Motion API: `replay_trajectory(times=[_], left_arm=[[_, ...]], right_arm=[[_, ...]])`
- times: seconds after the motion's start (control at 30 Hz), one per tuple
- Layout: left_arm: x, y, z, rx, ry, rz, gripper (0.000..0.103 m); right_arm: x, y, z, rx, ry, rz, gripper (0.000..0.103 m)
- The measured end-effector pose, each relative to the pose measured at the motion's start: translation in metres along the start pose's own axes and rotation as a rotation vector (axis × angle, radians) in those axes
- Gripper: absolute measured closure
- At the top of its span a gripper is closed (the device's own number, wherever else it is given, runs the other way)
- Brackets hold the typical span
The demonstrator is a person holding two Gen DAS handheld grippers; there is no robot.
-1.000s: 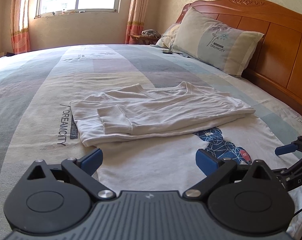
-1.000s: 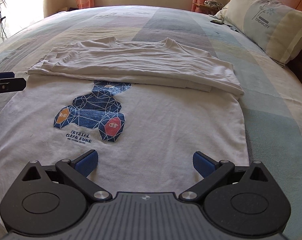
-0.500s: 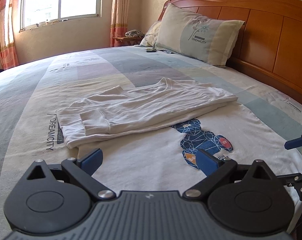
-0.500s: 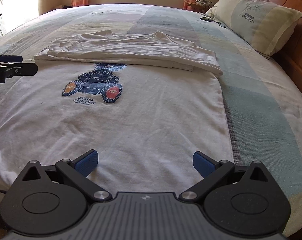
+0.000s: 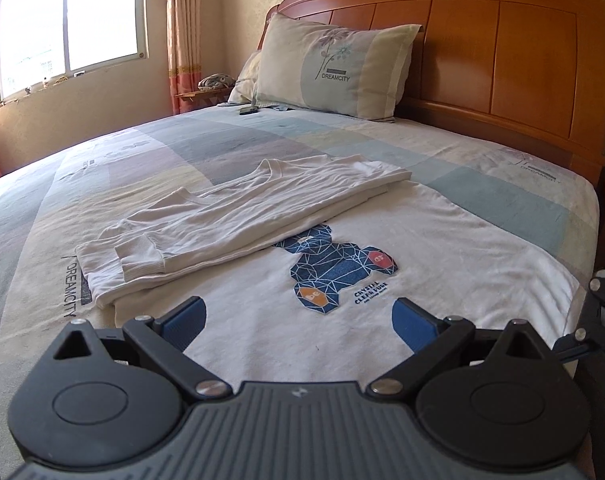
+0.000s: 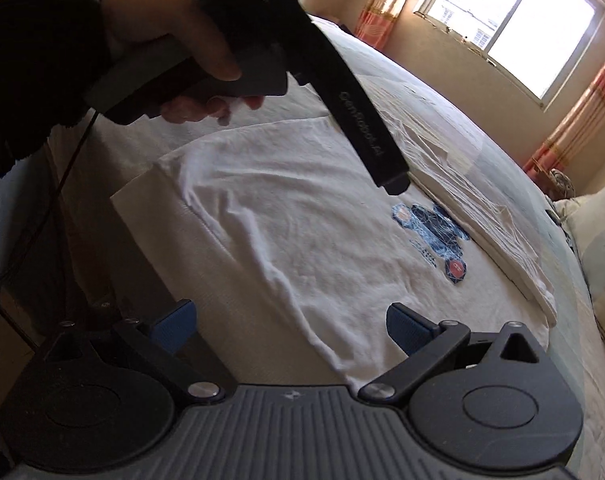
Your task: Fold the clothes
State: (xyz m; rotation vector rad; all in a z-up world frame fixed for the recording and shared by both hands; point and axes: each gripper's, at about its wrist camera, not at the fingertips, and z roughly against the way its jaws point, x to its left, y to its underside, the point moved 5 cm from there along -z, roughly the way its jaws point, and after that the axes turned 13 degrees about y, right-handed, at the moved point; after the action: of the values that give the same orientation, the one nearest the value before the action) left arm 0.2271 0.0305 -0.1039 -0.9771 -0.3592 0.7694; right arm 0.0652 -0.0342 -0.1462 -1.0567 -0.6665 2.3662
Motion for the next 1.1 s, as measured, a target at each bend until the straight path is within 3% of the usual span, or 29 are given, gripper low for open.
replay_trajectory(times=[0.2, 0.43, 0.57, 0.97, 1.1], left_arm=[[-0.02, 0.017, 0.0, 0.055, -0.012, 0.035, 0.004], [-0.043, 0.03, 0.017, 0.069, -0.031, 0.141, 0.004], [-0.055, 0.036, 0.025, 0.083, -0.031, 0.186, 0.004], [-0.078, 0.058, 0.075, 0.077, -0.124, 0.114, 0.004], [-0.092, 0.068, 0.083, 0.098, -0.11, 0.048, 0.004]], right_arm=[[0.015, 0.004, -0.003, -0.013, 0.056, 0.121, 0.0], [-0.001, 0.021, -0.019, 0.045, 0.105, 0.081, 0.0], [-0.006, 0.025, -0.015, 0.034, 0.116, 0.041, 0.0], [-0.033, 0.028, 0.019, -0.076, 0.188, -0.114, 0.0], [-0.035, 0.027, 0.024, -0.106, 0.212, -0.127, 0.0]])
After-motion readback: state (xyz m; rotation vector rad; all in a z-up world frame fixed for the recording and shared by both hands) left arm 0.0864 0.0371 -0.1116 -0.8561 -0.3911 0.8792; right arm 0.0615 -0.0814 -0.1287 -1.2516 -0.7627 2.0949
